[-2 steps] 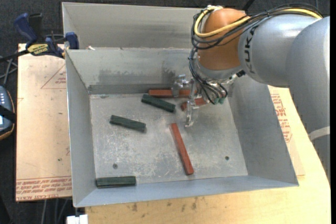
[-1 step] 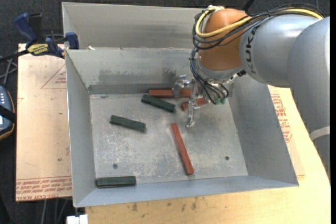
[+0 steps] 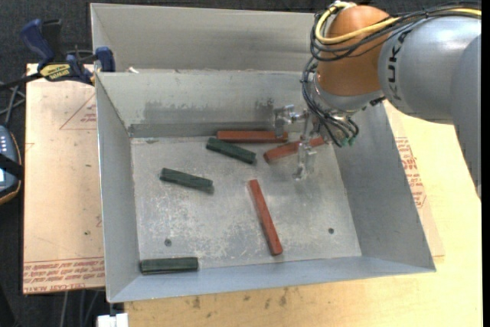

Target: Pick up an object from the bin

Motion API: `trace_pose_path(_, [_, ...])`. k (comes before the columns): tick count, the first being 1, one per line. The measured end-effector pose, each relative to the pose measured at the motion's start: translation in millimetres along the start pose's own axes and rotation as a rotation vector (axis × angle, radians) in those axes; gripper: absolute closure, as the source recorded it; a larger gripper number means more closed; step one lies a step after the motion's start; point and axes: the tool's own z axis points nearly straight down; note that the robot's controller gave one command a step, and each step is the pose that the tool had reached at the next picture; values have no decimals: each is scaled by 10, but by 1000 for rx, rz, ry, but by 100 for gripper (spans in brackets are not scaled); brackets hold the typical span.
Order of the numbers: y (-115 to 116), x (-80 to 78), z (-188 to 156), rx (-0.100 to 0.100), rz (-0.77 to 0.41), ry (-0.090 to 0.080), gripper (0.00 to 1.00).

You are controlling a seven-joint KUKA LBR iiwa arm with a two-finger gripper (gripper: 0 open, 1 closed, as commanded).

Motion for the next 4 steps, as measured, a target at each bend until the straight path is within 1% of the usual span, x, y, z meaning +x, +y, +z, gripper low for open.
trace_pose_path(1, [-243,57,-80,4,-41,-1,0])
trace_pose_path(2, [8,-12,314,0,-300,0,100])
trace_pose_path(3, [8,-12,315,0,-300,0,100])
trace_pose_path(4, [152,150,-1104,1,-347,-1,100])
